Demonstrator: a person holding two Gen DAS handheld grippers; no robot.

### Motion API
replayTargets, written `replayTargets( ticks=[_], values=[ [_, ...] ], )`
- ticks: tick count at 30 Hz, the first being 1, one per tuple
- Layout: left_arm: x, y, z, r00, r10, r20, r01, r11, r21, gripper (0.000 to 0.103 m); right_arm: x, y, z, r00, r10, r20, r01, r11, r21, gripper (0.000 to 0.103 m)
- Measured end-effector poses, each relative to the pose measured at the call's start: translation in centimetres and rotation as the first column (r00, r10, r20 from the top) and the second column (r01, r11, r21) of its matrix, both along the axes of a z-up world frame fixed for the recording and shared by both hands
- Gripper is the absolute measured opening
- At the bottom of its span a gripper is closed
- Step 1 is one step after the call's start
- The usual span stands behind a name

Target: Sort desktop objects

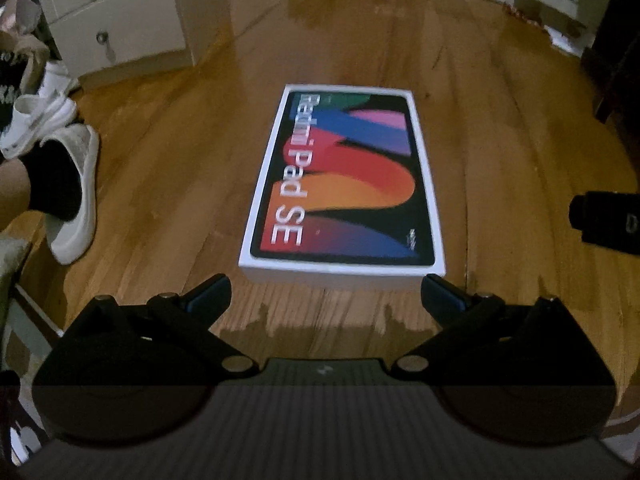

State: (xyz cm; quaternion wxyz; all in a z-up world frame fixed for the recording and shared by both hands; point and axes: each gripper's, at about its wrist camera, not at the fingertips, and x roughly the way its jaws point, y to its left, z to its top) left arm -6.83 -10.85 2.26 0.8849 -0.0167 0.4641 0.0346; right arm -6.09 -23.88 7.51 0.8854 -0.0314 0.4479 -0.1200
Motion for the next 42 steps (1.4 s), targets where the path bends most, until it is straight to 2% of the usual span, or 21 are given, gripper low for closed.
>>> replayTargets(
  ticks=[3, 7, 10, 12, 14, 19, 26, 30, 36, 42],
  values=[
    [-0.5, -0.3, 1.1, 0.997, 0.017, 0.082, -0.019, 1.0, 0.025, 0.103, 0.6, -1.4, -0.4, 0.999, -0.048, -0.003, 0.048, 0.998, 0.037, 0.085],
    [-1.0, -0.4, 2.1, 0.984, 0.037, 0.174, -0.052, 0.996, 0.078, 0.103, 1.2, -1.8, -1.6, 0.998, -0.06, -0.03, 0.061, 0.998, 0.035, 0.085],
    [-0.8, -0.1, 2.3, 0.987, 0.034, 0.159, -0.046, 0.996, 0.077, 0.103, 1.8, -2.5, -2.1, 0.996, -0.078, -0.054, 0.082, 0.993, 0.084, 0.085],
    [-0.6, 0.2, 2.2, 0.988, 0.03, 0.149, -0.041, 0.997, 0.071, 0.103, 1.8, -2.3, -2.2, 0.996, -0.059, -0.06, 0.067, 0.99, 0.127, 0.085],
    [-0.7, 0.1, 2.2, 0.987, 0.023, 0.16, -0.039, 0.994, 0.098, 0.103, 1.8, -1.8, -2.3, 0.997, -0.026, -0.066, 0.036, 0.988, 0.152, 0.085],
    [-0.6, 0.0, 2.1, 0.986, 0.017, 0.168, -0.042, 0.988, 0.15, 0.103, 1.9, 0.7, -3.3, 0.993, 0.07, -0.098, -0.061, 0.994, 0.092, 0.085],
    [-0.6, 0.7, 1.6, 0.989, 0.023, 0.145, -0.036, 0.996, 0.086, 0.103, 2.1, 1.1, -3.5, 0.991, 0.072, -0.111, -0.066, 0.996, 0.061, 0.085],
    [-0.9, 0.6, 1.3, 0.991, 0.022, 0.134, -0.032, 0.997, 0.076, 0.103, 2.2, 1.2, -3.4, 0.991, 0.076, -0.114, -0.072, 0.997, 0.036, 0.085],
    [-0.8, 0.4, 0.9, 0.994, 0.026, 0.105, -0.035, 0.996, 0.079, 0.103, 2.2, 1.5, -3.7, 0.989, 0.079, -0.124, -0.08, 0.997, -0.002, 0.085],
    [-1.1, 0.0, 1.0, 0.991, 0.012, 0.132, -0.025, 0.995, 0.101, 0.103, 2.1, 1.6, -3.6, 0.99, 0.07, -0.121, -0.074, 0.997, -0.029, 0.085]
  ],
)
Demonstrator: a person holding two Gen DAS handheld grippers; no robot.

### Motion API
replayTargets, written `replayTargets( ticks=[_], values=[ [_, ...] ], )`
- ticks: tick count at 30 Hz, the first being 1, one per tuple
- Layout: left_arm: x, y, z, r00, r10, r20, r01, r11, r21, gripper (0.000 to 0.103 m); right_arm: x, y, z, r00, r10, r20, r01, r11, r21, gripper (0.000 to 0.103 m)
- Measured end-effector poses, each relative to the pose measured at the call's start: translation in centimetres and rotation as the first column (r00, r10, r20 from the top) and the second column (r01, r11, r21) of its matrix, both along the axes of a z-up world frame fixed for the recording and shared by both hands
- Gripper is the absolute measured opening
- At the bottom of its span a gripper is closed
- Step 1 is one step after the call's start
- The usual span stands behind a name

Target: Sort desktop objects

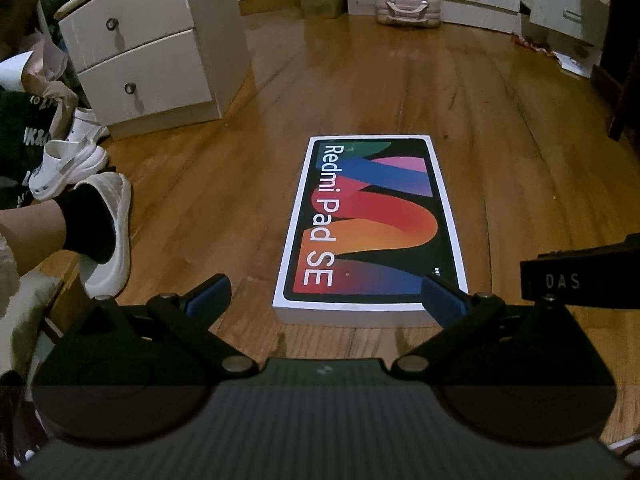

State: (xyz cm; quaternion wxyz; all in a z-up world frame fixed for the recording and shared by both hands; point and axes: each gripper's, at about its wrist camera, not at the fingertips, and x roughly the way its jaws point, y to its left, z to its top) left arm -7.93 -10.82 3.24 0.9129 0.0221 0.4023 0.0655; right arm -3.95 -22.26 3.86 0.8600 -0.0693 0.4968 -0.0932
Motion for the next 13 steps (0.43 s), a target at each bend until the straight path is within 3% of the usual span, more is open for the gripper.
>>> replayTargets(
  ticks=[8, 13],
  values=[
    [0.2, 0.2, 0.0, 1.0, -0.008, -0.012, 0.008, 1.0, -0.009, 0.103, 0.0, 0.1, -0.2, 1.0, -0.011, 0.0, 0.011, 1.0, -0.001, 0.085],
    [0.5, 1.2, 0.1, 0.999, -0.031, -0.025, 0.029, 0.996, -0.087, 0.103, 0.0, 0.0, -0.2, 1.0, -0.015, -0.001, 0.015, 1.0, 0.01, 0.085]
  ],
)
